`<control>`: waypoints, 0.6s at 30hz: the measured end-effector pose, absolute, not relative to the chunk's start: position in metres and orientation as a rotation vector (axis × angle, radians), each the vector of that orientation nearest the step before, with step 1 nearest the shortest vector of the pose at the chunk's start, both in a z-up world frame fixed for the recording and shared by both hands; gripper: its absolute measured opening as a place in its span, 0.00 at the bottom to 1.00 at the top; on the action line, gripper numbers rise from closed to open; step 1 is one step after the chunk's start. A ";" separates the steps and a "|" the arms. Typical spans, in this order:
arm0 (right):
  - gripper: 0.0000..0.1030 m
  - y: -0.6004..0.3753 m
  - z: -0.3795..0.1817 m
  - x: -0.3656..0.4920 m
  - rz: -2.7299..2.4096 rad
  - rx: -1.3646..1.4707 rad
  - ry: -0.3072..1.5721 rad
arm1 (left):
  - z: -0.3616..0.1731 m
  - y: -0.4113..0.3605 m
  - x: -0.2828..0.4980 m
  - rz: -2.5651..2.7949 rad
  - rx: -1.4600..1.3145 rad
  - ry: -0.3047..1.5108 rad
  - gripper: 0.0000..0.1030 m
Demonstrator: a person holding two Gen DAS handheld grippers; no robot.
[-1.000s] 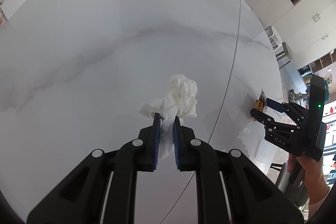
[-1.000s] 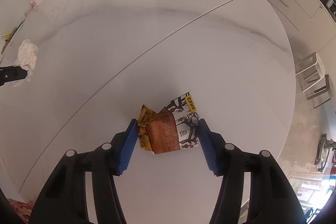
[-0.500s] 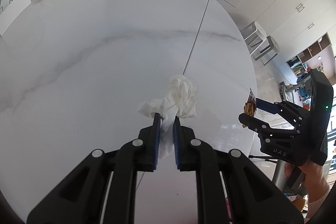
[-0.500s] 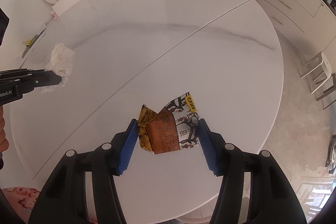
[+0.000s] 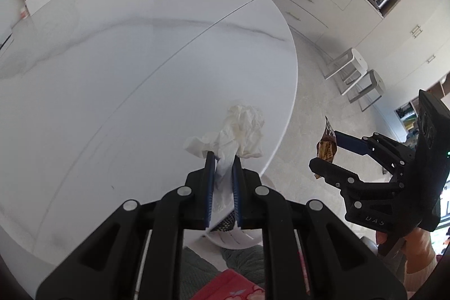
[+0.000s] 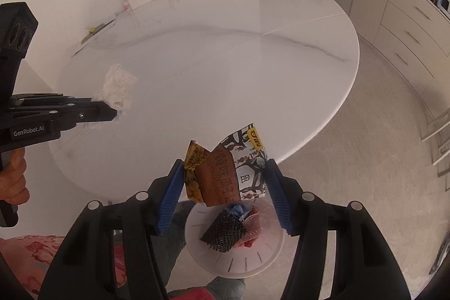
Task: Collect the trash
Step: 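Carry tissue and snack wrapper to the white bin and open both tools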
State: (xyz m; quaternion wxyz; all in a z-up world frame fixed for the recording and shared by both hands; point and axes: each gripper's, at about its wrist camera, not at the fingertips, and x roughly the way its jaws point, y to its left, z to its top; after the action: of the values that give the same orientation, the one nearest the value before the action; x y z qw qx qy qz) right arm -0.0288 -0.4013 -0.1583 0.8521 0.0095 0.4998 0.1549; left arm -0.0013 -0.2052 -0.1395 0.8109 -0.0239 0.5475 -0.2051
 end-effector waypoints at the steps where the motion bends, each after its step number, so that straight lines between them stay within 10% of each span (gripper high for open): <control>1: 0.57 -0.409 -0.157 -0.037 0.350 0.012 1.045 | -0.139 -0.214 -0.016 -0.415 -0.057 1.163 0.11; 18: 0.58 -0.460 -0.165 -0.120 0.439 0.000 1.075 | -0.151 -0.269 -0.138 -0.316 -0.036 1.241 0.12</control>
State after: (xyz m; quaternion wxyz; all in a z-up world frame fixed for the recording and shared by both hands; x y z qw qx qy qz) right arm -0.1196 -0.4602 -0.1651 0.8360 0.0000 0.5080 0.2075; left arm -0.1382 -0.2694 -0.1508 0.8017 -0.0170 0.5790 -0.1473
